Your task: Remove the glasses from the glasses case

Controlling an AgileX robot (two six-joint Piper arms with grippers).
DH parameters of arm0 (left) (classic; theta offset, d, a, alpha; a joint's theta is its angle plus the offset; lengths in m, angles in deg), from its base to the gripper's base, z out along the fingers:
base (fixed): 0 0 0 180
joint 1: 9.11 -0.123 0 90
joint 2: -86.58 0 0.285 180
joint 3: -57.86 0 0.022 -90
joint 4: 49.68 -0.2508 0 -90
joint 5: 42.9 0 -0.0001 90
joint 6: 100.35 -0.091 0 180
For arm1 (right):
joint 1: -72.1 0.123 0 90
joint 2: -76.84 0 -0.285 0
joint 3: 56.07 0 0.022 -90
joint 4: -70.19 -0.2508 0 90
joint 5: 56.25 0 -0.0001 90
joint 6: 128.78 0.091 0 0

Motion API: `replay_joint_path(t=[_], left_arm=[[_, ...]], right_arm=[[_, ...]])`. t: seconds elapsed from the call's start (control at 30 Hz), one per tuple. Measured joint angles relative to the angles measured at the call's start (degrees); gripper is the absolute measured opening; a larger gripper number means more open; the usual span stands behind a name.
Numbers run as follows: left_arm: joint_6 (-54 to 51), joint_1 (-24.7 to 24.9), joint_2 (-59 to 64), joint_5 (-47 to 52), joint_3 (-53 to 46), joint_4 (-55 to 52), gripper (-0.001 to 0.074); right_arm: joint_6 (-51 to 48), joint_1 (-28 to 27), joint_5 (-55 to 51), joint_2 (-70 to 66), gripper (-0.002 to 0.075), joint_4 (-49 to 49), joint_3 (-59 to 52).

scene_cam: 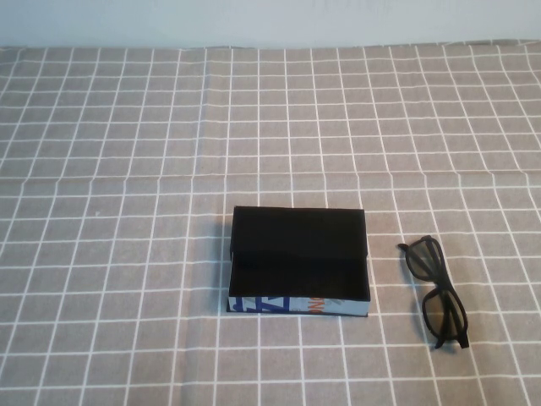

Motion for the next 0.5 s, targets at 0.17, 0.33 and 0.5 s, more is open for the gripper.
replay_joint_path(t=[0.17, 0.33, 0.5], left_arm=[[0.0, 0.0, 0.0, 0.0, 0.0, 0.0, -0.0004], [0.0, 0.0, 0.0, 0.0, 0.0, 0.0, -0.0004], [0.0, 0.0, 0.0, 0.0, 0.0, 0.0, -0.0004]], right_arm=[[-0.5, -1.1, -0.3, 4.2, 0.036, -2.7, -4.8], [-0.4, -1.1, -4.1, 7.3, 0.0327, -3.8, -6.6], [-0.4, -1.1, -10.0, 7.7, 0.0281, -5.1, -6.6]])
